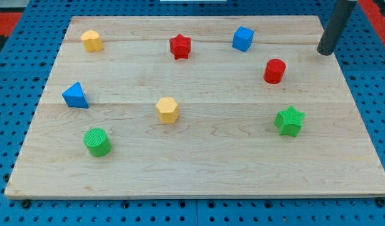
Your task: Point at red star
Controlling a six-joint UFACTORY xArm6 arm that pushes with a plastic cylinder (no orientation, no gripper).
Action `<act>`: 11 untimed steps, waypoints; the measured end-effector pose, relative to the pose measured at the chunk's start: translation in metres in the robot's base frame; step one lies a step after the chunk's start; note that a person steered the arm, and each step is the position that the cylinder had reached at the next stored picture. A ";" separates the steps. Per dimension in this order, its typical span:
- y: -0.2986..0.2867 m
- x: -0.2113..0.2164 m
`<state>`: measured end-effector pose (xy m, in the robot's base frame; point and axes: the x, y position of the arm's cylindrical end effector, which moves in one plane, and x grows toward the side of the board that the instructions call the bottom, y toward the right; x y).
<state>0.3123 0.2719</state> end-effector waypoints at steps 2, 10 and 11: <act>0.000 0.005; -0.051 0.061; -0.055 0.042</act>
<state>0.3544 0.2167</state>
